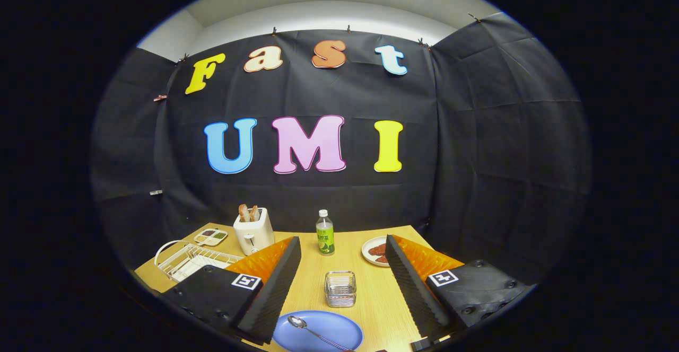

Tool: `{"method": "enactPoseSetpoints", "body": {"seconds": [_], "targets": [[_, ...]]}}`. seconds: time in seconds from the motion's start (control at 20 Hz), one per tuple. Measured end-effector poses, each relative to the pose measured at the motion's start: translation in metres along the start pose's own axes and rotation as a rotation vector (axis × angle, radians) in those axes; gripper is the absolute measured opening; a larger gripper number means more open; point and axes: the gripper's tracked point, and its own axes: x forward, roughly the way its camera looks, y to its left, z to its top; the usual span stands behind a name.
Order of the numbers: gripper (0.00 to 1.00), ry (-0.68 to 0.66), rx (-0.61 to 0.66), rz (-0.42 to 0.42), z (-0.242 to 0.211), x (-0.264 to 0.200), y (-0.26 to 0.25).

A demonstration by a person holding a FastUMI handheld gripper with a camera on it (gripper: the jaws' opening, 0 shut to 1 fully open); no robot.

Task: Take the plate from the dish rack, then take the spoon from the basket and place it into the plate.

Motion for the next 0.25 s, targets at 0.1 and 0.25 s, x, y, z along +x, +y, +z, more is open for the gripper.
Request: {"method": "enactPoseSetpoints", "body": {"seconds": [0.1,0.25], "targets": [[0.98,0.002,0.006,-0.024,-0.0019,-0.0005,0.001],[0.98,0.007,0.015,-0.031,-0.0011,0.0014,0.009]]}}
